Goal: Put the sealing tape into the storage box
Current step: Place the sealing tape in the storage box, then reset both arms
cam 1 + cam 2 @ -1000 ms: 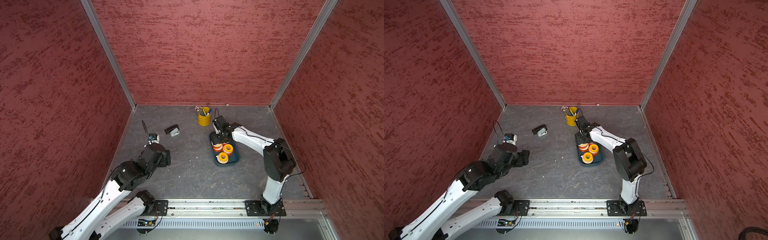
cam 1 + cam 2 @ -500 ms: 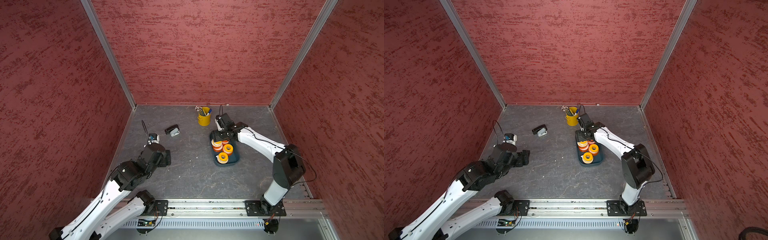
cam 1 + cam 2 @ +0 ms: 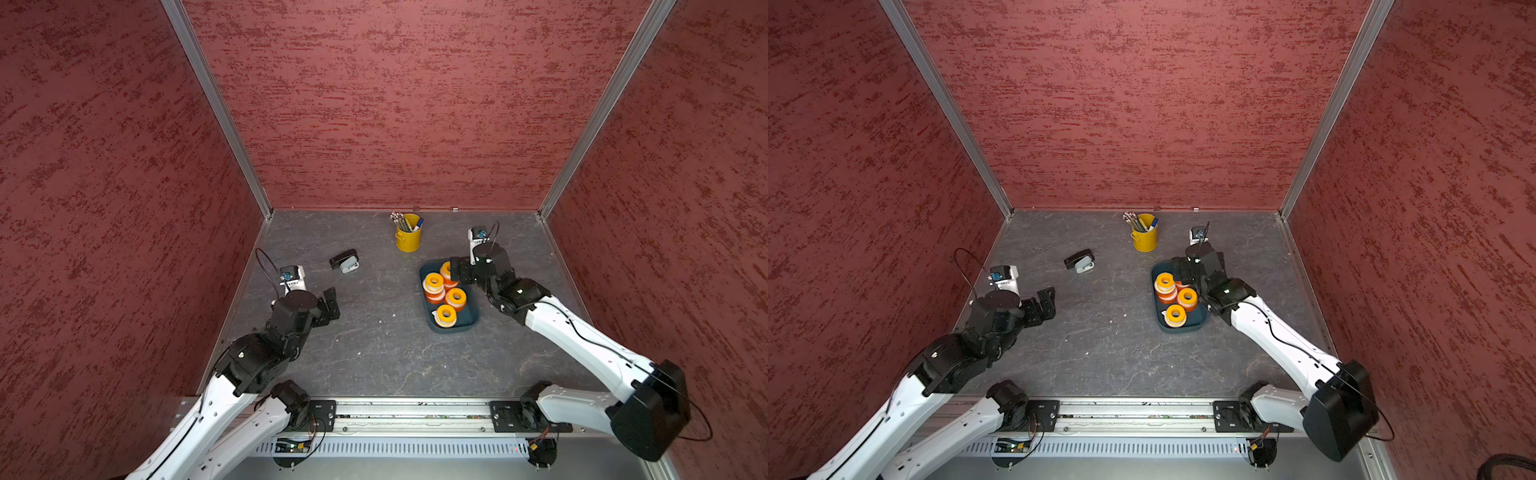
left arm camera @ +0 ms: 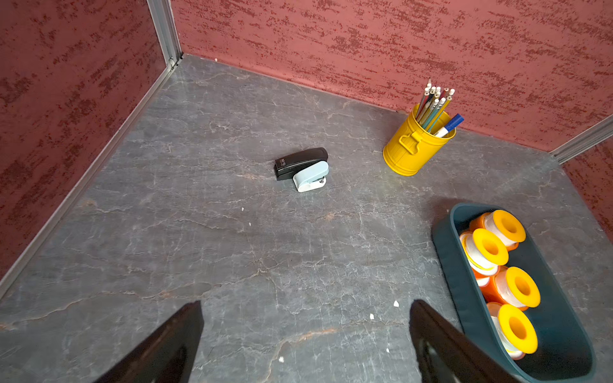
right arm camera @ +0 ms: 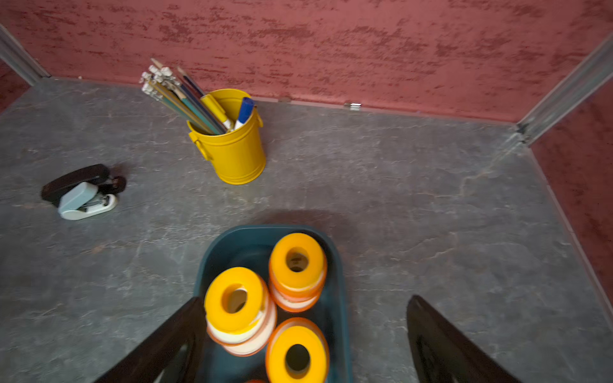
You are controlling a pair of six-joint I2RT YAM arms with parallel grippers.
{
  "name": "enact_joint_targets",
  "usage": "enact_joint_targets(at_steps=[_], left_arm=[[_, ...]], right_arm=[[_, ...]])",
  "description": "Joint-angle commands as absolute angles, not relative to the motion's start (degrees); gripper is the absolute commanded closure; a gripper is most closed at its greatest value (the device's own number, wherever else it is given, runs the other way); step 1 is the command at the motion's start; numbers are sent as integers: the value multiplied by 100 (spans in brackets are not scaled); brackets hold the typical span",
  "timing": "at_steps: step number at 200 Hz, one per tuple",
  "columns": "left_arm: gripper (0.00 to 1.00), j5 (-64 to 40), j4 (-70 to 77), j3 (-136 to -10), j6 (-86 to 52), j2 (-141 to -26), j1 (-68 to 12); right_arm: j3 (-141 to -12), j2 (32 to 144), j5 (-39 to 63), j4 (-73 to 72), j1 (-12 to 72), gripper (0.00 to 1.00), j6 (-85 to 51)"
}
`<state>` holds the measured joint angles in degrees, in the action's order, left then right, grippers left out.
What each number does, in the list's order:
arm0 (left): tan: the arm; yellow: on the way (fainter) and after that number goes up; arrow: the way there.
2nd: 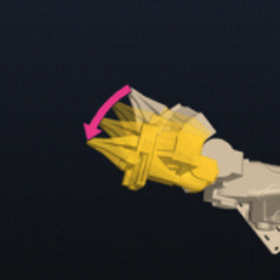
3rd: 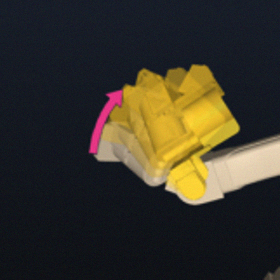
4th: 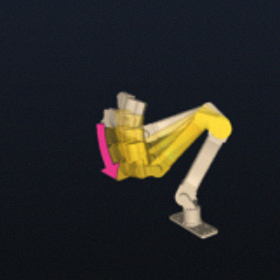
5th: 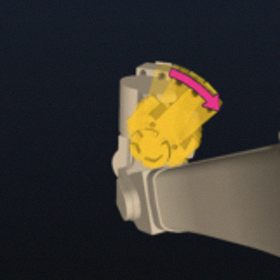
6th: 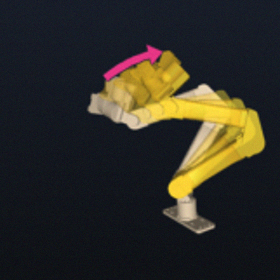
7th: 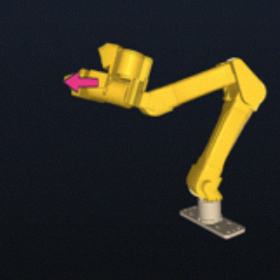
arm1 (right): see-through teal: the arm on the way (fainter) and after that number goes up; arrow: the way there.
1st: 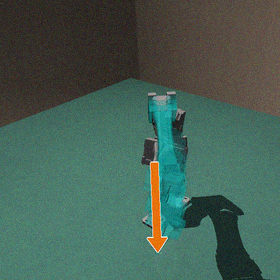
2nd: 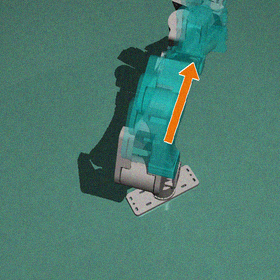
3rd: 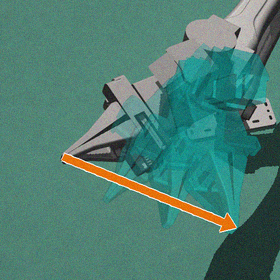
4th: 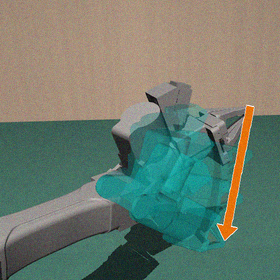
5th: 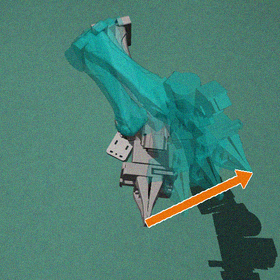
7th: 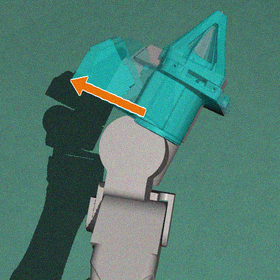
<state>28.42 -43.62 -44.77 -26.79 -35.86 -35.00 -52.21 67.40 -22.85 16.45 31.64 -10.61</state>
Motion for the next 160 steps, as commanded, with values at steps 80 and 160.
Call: enact_joint_targets(at_steps=[80,160], left_arm=[[0,2832,1140,-1972,-640,-4682,-1836],[0,572,3643,-1385,-729,-6276,428]], right_arm=[[-2343,5321,-4162,-1309,2711,2,-378],[-2196,7462,-3840,-3608,1692,2,-160]])
